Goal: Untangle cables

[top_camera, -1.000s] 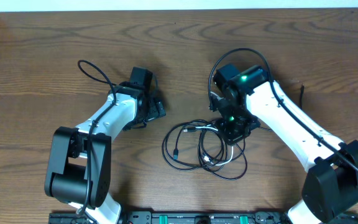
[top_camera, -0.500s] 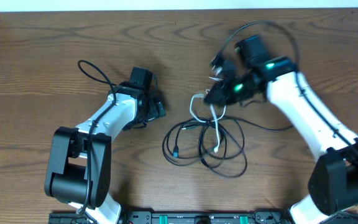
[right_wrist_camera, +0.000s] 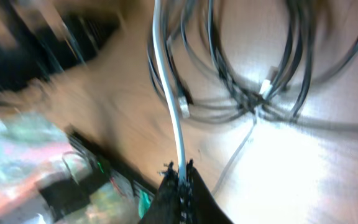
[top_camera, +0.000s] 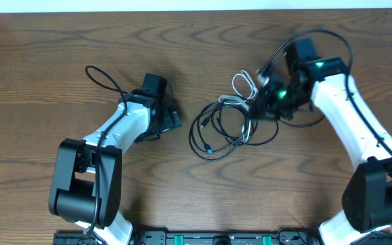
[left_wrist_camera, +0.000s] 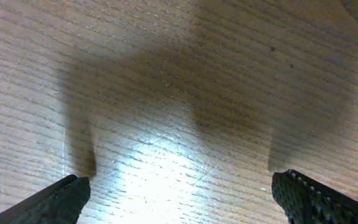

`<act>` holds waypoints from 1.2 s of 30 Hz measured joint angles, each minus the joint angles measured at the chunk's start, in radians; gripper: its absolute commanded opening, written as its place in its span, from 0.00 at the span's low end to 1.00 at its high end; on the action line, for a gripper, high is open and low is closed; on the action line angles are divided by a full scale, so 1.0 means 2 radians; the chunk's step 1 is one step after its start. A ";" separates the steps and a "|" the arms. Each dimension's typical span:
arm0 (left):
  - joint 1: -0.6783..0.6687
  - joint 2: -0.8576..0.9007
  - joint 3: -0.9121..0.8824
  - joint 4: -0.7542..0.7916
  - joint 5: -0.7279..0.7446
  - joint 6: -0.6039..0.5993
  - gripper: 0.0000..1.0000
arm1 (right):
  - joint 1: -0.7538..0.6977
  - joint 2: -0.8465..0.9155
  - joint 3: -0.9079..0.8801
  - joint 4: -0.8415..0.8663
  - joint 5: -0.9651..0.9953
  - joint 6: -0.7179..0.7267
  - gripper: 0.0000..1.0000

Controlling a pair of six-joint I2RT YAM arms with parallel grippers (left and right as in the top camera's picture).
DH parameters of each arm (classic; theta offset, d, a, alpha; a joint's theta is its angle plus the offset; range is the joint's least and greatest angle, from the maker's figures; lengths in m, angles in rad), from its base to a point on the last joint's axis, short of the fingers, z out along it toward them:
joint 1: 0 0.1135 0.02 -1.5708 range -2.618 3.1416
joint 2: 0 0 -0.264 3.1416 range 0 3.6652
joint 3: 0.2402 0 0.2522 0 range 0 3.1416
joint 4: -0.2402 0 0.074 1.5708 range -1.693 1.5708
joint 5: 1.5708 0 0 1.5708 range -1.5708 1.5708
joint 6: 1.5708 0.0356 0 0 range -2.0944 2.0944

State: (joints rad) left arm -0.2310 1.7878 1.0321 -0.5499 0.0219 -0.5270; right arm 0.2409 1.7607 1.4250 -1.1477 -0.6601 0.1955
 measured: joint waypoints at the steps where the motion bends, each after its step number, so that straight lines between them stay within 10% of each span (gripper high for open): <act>1: 0.000 0.000 0.000 0.000 0.000 0.000 1.00 | 0.010 0.000 0.000 -0.015 0.012 -0.013 0.01; 10: 0.000 0.000 0.000 0.000 0.000 0.000 1.00 | 0.056 0.000 0.000 -0.036 0.172 -0.004 0.01; 25: 0.000 0.000 0.000 0.000 0.000 0.000 1.00 | -0.001 0.000 0.110 -0.154 0.116 0.028 0.01; 36: 0.000 0.000 0.000 0.000 0.000 0.000 1.00 | -0.017 0.000 0.092 -0.118 0.164 0.388 0.01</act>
State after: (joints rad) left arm -0.2310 1.7878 1.0321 -0.5495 0.0216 -0.5274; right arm 0.2062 1.7607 1.6093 -1.3838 -0.3317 0.9714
